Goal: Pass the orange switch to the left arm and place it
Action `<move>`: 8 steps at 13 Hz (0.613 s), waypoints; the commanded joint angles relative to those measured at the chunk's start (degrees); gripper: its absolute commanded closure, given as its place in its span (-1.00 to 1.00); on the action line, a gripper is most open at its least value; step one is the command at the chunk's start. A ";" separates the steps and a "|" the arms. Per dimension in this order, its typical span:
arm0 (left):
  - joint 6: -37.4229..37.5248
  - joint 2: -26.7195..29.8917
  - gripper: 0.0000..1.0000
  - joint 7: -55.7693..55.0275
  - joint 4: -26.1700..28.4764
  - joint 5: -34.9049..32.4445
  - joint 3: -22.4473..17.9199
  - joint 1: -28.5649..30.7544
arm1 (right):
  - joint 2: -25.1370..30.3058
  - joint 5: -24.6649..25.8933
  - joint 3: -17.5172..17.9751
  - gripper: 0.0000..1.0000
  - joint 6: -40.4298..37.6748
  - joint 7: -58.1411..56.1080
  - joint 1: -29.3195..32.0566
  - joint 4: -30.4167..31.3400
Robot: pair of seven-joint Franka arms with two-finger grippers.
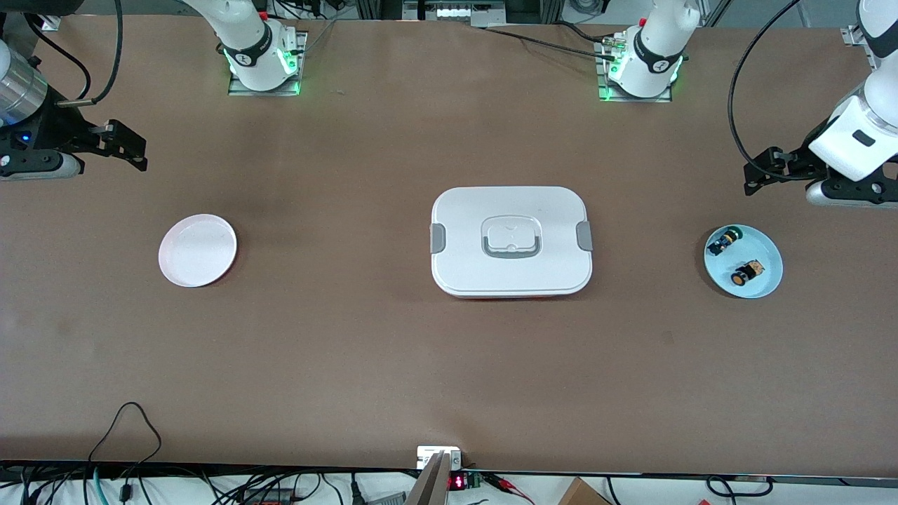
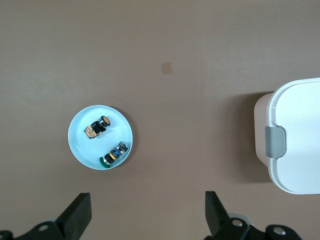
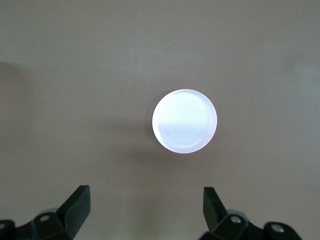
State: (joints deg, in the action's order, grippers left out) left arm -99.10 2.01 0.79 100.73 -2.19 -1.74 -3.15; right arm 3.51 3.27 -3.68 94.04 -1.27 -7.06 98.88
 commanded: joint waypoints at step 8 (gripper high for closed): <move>0.40 -0.34 -1.00 0.17 -0.88 0.26 -0.28 -0.36 | -0.26 -0.99 0.25 -1.00 -1.75 -0.84 0.30 -1.33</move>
State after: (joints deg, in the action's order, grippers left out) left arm -99.06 1.99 0.79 100.72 -2.19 -1.75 -3.17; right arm 3.51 3.26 -3.68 93.54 -1.27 -7.06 98.84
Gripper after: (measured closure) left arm 0.000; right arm 0.000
